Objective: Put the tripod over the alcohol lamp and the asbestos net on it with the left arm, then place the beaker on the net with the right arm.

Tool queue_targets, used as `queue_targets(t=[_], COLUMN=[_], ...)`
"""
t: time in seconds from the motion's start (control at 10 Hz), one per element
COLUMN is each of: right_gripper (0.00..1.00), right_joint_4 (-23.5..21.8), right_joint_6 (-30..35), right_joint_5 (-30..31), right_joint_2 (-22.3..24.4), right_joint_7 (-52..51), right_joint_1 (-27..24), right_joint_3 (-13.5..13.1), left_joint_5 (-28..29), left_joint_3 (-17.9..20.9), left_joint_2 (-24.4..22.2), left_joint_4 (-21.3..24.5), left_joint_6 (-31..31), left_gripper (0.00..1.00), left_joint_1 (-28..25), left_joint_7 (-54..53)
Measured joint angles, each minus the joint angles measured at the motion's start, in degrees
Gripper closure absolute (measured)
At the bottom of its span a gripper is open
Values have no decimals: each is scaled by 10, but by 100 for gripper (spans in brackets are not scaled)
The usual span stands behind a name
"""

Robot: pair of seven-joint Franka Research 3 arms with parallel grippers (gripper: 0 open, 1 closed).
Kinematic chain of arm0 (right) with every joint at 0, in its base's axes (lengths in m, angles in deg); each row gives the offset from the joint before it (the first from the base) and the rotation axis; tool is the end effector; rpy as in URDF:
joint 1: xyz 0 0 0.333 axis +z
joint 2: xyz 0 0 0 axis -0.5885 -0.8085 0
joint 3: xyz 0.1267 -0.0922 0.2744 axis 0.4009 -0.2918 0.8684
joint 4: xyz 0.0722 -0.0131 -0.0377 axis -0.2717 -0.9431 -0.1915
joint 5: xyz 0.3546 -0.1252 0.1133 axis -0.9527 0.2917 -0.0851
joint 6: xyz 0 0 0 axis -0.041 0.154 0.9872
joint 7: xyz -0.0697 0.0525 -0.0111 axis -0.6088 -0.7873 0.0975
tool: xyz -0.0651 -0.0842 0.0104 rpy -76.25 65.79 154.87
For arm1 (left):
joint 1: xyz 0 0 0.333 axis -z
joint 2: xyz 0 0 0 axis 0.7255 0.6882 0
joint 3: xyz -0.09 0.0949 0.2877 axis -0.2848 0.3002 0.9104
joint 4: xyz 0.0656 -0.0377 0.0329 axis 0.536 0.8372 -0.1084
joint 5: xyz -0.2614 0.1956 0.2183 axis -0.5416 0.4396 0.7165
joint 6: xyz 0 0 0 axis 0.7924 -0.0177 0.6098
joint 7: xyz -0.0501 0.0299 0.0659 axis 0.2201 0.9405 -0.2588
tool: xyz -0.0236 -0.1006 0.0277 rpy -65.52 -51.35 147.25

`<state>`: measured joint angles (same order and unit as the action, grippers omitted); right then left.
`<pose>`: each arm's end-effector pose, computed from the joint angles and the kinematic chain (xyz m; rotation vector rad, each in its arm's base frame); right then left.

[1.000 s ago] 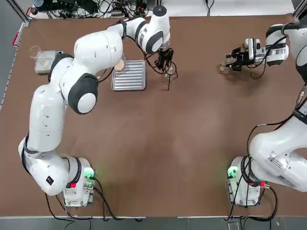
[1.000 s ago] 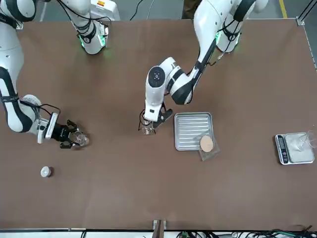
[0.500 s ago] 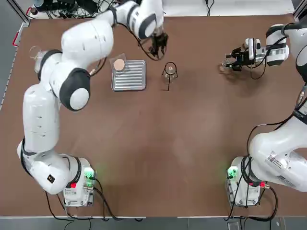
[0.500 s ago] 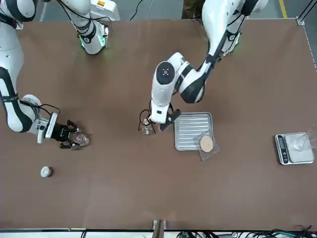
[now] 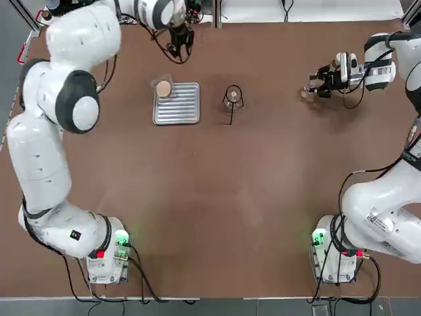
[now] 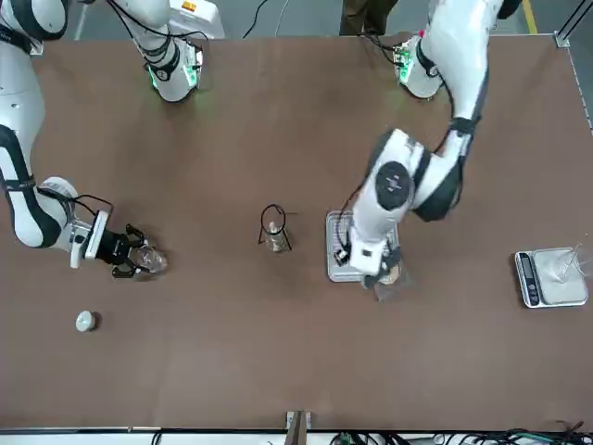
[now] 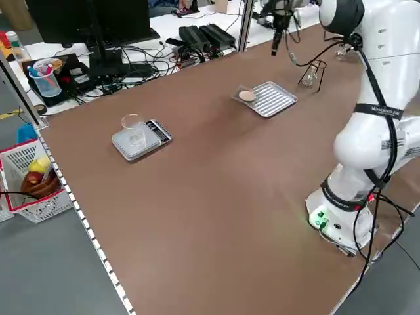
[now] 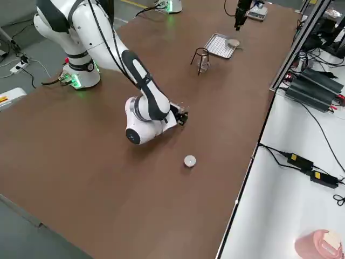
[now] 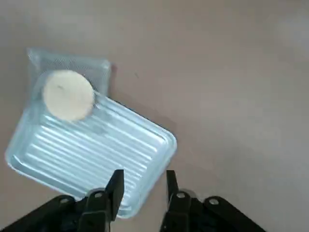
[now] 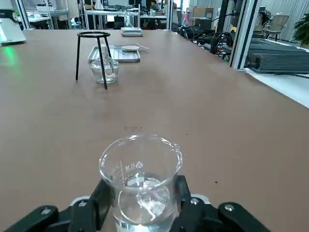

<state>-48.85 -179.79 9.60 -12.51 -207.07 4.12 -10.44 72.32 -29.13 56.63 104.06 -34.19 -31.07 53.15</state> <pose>0.5721 -0.1396 0.1268 -1.6312 -1.4499 -1.1220 0.6344 -0.3200 0.3670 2.9515 0.7367 -0.0379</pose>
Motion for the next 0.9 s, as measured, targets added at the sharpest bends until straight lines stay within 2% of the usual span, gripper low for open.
queue_targets(t=[0.2,0.3,0.4,0.6,0.9], right_gripper=[42,42,42,42,42], right_joint_4=[0,0,0,0,0], right_joint_6=[0,0,0,0,0], right_joint_5=[0,0,0,0,0], right_joint_2=[0,0,0,0,0], right_joint_7=[0,0,0,1,1], right_joint_1=[0,0,1,1,1], right_joint_3=[0,0,0,0,0], left_joint_5=[-8,-31,-53,-103,-154], left_joint_3=[-94,-138,-163,-170,-172], left_joint_2=[-6,-3,6,41,79], left_joint_4=[30,40,48,51,51], left_joint_6=[0,0,0,-1,-1], left_gripper=[55,54,54,54,54], left_joint_1=[-158,-239,-303,-362,-393], left_joint_7=[-167,-262,-349,-491,-616])
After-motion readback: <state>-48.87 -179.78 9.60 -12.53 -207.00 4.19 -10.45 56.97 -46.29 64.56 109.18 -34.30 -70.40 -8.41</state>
